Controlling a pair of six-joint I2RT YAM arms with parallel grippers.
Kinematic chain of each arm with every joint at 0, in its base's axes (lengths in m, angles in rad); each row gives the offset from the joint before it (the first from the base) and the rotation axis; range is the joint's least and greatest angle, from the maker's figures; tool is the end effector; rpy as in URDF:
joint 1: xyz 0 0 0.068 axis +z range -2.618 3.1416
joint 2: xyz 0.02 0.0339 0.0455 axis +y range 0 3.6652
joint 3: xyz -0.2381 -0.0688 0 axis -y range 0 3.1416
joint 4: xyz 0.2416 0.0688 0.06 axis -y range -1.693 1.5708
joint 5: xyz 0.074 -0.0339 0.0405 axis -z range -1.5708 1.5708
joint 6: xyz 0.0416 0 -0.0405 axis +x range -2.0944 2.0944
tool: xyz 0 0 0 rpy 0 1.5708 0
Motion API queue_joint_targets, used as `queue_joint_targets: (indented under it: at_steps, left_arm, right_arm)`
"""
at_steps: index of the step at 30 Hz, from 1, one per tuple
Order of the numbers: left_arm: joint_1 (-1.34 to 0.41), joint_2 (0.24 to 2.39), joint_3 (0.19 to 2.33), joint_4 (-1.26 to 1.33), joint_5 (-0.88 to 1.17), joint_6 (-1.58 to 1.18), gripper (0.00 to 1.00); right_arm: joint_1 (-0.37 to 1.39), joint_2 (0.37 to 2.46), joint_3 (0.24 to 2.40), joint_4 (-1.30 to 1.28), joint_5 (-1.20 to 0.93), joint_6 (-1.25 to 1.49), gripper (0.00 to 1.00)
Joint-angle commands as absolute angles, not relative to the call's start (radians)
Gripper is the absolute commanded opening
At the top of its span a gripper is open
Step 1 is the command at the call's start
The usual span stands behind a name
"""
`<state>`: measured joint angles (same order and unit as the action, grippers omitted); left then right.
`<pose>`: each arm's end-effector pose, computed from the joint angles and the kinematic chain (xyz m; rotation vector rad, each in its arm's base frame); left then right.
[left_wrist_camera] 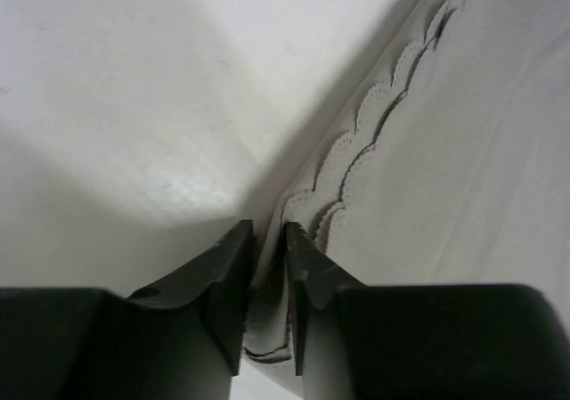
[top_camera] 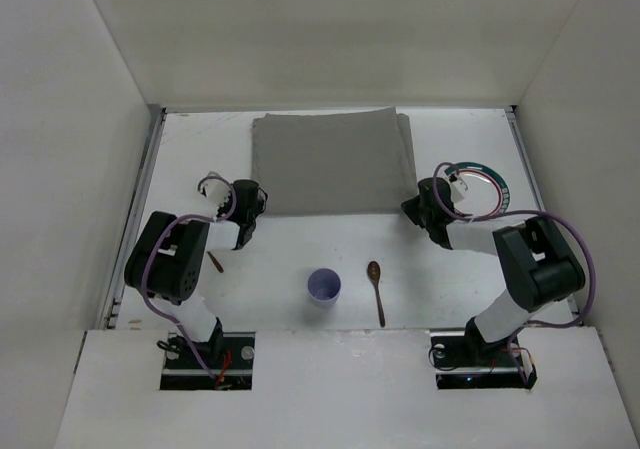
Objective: Set the dinner table for one person
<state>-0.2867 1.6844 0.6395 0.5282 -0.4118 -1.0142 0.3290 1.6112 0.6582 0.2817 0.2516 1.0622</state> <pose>0.3094 -0.0739 0.1158 -0.9609 1.8246 -0.3812 0.2948 0.0897 0.1181 0.9374 2.0572 0.4790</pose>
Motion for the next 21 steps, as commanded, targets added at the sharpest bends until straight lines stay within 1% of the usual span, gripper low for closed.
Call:
queue_joint_targets:
  at_steps: [1, 2, 4, 6, 14, 21]
  left_arm:
    - [-0.294, 1.626, 0.559, 0.483, -0.419, -1.003, 0.13]
    - [-0.294, 1.615, 0.537, 0.488, -0.416, -1.006, 0.10]
    - [-0.294, 1.577, 0.491, 0.505, -0.413, -1.006, 0.06]
    - [-0.285, 1.528, 0.451, 0.511, -0.413, -1.000, 0.05]
    - [-0.261, 1.309, 0.362, 0.408, -0.396, -0.951, 0.06]
    - [-0.288, 1.310, 0.359, 0.390, -0.379, -0.904, 0.07]
  right_arm:
    - [0.340, 1.572, 0.629, 0.333, 0.213, 1.049, 0.12]
    - [0.340, 1.569, 0.623, 0.333, 0.213, 1.049, 0.12]
    - [0.340, 1.563, 0.620, 0.333, 0.212, 1.049, 0.12]
    - [0.343, 1.549, 0.611, 0.333, 0.207, 1.049, 0.12]
    - [0.404, 1.390, 0.479, 0.301, 0.199, 1.072, 0.11]
    - [0.479, 1.194, 0.350, 0.198, 0.239, 1.126, 0.11]
